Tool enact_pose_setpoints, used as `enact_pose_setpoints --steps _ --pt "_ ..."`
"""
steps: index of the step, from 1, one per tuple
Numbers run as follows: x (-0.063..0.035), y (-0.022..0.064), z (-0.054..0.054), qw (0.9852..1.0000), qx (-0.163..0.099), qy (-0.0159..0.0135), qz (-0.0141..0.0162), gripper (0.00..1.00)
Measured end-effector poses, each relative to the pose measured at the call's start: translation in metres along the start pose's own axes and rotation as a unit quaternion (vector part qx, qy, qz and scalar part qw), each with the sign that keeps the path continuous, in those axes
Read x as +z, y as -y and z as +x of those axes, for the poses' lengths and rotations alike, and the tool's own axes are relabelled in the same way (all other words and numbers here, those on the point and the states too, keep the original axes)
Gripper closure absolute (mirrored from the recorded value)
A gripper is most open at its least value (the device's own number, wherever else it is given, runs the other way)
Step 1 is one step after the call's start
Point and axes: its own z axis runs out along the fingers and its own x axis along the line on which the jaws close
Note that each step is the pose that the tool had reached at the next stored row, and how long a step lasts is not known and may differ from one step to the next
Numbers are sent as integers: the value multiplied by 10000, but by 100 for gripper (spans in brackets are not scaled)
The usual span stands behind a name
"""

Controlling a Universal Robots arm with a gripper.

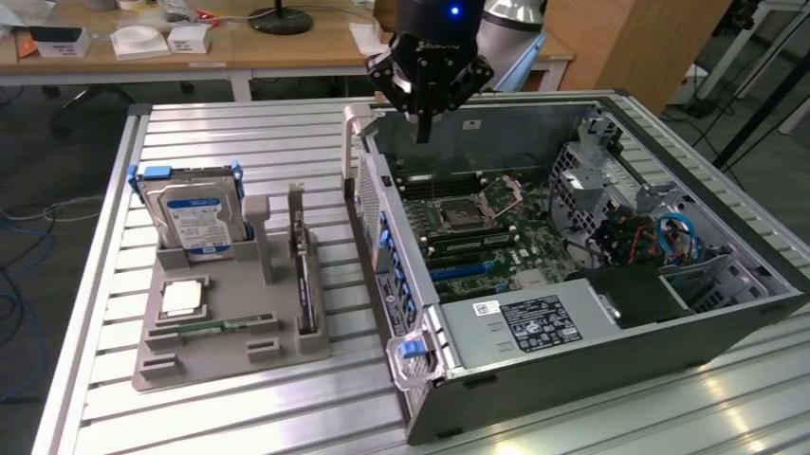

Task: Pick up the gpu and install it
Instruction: 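Reach for the gpu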

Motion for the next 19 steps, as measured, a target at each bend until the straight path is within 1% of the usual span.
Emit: enact_pose_setpoints --steps 8,19 --pt "-1 5 58 10000 0 0 0 89" --pt "-2 40 67 10000 0 0 0 89"
